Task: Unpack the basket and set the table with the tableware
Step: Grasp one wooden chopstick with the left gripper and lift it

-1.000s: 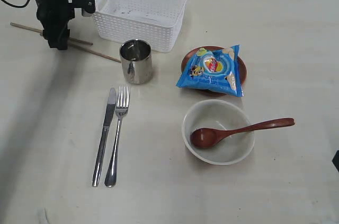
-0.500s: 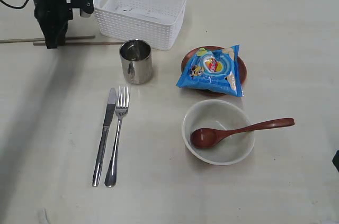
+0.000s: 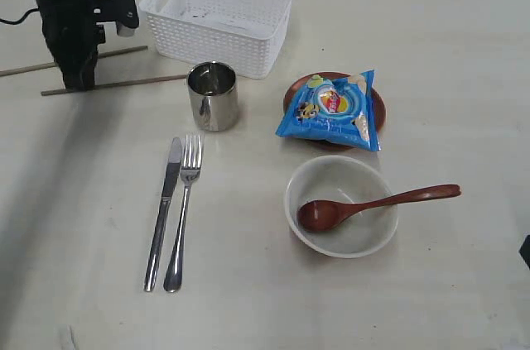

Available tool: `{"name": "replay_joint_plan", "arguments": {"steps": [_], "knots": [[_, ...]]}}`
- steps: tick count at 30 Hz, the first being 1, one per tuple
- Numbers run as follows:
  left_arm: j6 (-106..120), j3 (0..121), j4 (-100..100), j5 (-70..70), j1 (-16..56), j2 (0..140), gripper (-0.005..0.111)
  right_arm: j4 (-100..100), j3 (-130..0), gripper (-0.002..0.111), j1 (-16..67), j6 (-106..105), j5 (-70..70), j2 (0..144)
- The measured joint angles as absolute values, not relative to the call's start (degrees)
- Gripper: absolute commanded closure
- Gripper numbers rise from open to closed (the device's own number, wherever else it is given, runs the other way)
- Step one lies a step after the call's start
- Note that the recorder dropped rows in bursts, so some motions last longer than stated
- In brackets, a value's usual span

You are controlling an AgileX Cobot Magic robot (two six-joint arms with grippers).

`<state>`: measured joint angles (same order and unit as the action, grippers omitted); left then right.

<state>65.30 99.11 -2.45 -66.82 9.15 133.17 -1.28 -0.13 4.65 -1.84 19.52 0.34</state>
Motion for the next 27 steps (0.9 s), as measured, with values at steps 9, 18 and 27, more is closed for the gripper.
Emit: {"name": "replay_joint_plan", "arguments": {"steps": [9, 18, 27], "knots": [[62.3, 87.8, -8.1, -69.8, 8.3, 126.1, 0.107, -1.3, -0.1, 0.109, 4.6, -1.8, 19.5, 0.3], [52.9, 86.1, -1.0, -69.7, 7.9, 119.3, 0.106, -1.3, -0.1, 0.109, 4.6, -1.8, 19.5, 0.3], [58.5, 86.1, 12.1, -69.5, 8.6, 119.4, 0.045, -1.3, -0.1, 0.109, 4.6, -1.8, 19.5, 0.3]]}}
